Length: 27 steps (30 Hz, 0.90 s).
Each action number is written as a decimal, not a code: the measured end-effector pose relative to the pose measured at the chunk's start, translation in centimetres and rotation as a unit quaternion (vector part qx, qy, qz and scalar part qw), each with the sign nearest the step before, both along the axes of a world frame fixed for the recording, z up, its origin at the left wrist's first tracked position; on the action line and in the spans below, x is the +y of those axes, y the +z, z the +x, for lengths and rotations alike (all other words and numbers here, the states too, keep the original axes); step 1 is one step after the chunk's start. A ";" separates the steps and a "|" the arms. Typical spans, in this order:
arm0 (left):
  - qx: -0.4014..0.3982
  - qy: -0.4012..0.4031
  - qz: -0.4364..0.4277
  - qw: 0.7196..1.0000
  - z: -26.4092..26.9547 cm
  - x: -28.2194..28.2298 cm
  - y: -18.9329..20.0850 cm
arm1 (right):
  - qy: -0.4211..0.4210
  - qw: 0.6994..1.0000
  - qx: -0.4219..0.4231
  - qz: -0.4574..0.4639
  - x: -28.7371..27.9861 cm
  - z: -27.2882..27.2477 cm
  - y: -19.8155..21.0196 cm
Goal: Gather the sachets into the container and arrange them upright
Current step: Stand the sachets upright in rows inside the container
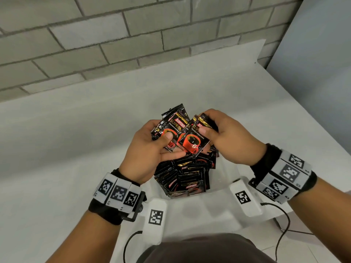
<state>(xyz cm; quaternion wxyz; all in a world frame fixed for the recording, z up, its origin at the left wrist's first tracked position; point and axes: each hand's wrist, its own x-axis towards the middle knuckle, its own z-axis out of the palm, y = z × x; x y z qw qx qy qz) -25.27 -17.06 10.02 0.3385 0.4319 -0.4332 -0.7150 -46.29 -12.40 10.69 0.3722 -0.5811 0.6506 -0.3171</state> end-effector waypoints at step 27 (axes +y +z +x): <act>-0.027 0.002 0.001 1.000 2.9 -0.9 -1.2 | 0.099 0.953 0.275 0.073 -1.1 -1.8 -4.1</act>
